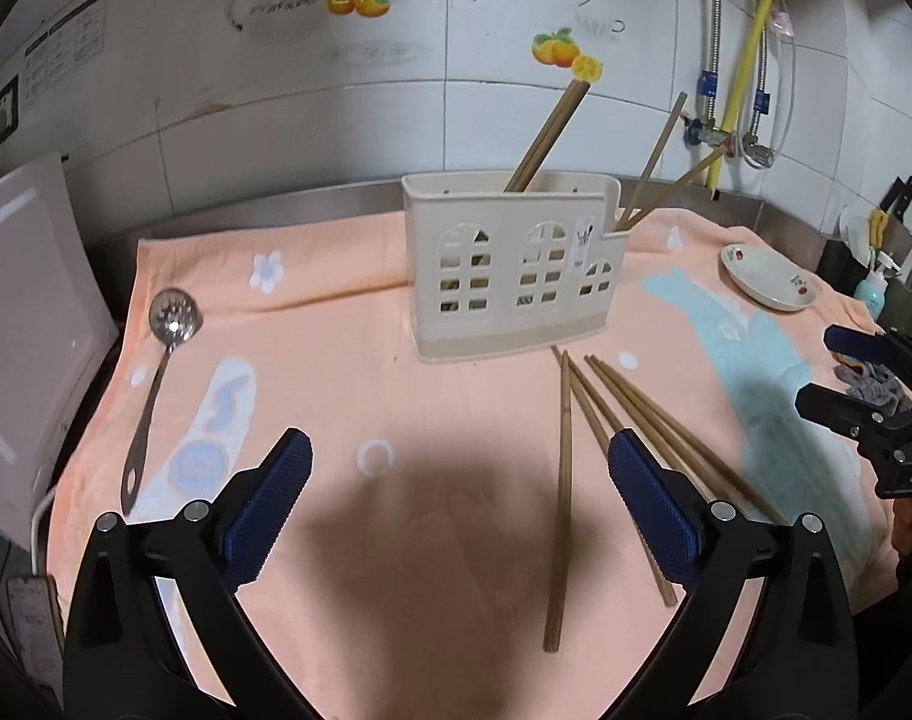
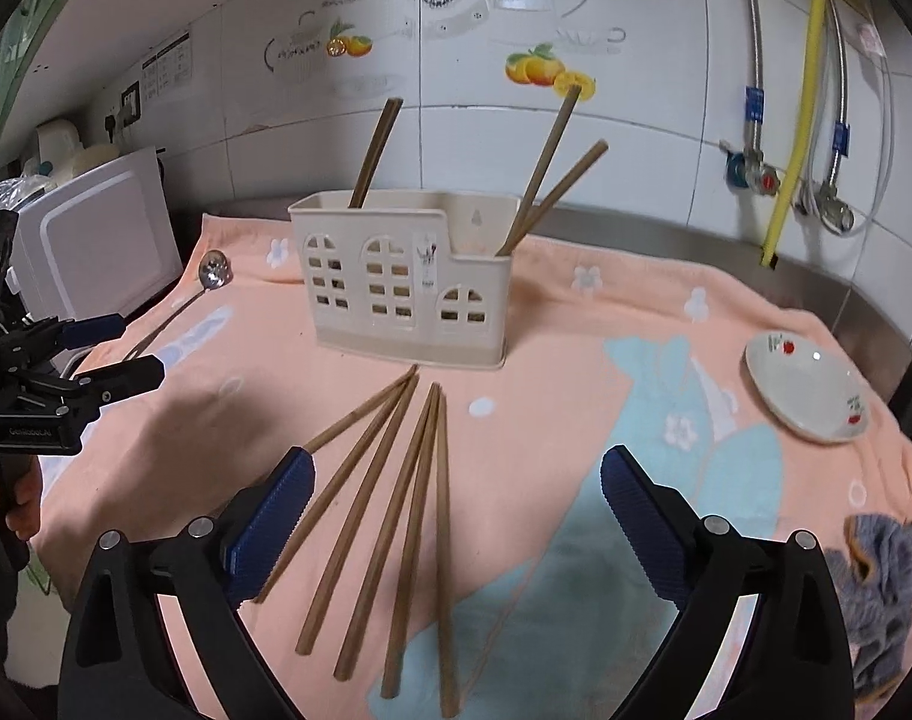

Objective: Organize utensils
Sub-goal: 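Pull both open tools back above the remaining chopsticks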

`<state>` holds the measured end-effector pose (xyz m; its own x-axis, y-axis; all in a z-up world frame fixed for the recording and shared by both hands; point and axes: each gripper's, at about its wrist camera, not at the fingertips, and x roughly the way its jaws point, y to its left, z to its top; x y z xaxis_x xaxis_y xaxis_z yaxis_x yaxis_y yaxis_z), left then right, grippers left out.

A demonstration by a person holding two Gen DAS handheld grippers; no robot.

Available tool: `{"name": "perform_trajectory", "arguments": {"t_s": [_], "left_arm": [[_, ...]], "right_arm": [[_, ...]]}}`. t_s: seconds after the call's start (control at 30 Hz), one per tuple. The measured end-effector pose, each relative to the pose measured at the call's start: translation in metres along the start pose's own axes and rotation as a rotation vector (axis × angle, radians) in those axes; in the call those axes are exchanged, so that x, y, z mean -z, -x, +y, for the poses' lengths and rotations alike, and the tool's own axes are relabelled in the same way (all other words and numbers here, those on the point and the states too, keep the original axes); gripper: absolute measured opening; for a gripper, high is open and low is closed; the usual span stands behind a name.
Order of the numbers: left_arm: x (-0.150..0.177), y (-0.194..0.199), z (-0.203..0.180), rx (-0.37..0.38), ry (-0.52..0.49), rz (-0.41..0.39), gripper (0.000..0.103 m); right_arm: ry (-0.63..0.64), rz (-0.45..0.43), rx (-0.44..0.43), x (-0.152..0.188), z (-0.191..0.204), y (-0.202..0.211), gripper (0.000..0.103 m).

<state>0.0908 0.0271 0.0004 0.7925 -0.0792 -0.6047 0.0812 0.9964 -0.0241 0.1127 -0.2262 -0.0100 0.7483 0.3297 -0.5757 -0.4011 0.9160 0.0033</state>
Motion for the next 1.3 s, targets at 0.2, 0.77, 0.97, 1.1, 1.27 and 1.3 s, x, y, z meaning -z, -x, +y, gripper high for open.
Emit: {"name": "perform_trajectory", "arguments": {"t_s": [0.2, 0.77, 0.97, 1.1, 1.27, 1.3], "left_arm": [[0.011, -0.001, 0.000, -0.013, 0.012, 0.020, 0.098], [0.028, 0.003, -0.004, -0.013, 0.027, 0.042, 0.098], [0.035, 0.004, -0.007, -0.009, 0.026, 0.053, 0.098], [0.040, 0.002, -0.008, -0.002, 0.027, 0.064, 0.098], [0.045, -0.001, -0.011, 0.005, 0.020, 0.080, 0.098], [0.046, -0.002, -0.012, 0.007, 0.019, 0.084, 0.098]], "right_arm": [[0.017, 0.013, 0.024, 0.009, 0.005, 0.000, 0.094], [-0.025, 0.039, 0.037, 0.032, -0.003, 0.011, 0.094], [-0.030, 0.069, 0.029, 0.046, -0.003, 0.010, 0.094], [-0.037, 0.092, 0.021, 0.057, -0.002, 0.007, 0.094], [-0.046, 0.120, 0.008, 0.070, -0.001, 0.003, 0.093], [-0.048, 0.123, 0.006, 0.071, -0.001, 0.003, 0.093]]}}
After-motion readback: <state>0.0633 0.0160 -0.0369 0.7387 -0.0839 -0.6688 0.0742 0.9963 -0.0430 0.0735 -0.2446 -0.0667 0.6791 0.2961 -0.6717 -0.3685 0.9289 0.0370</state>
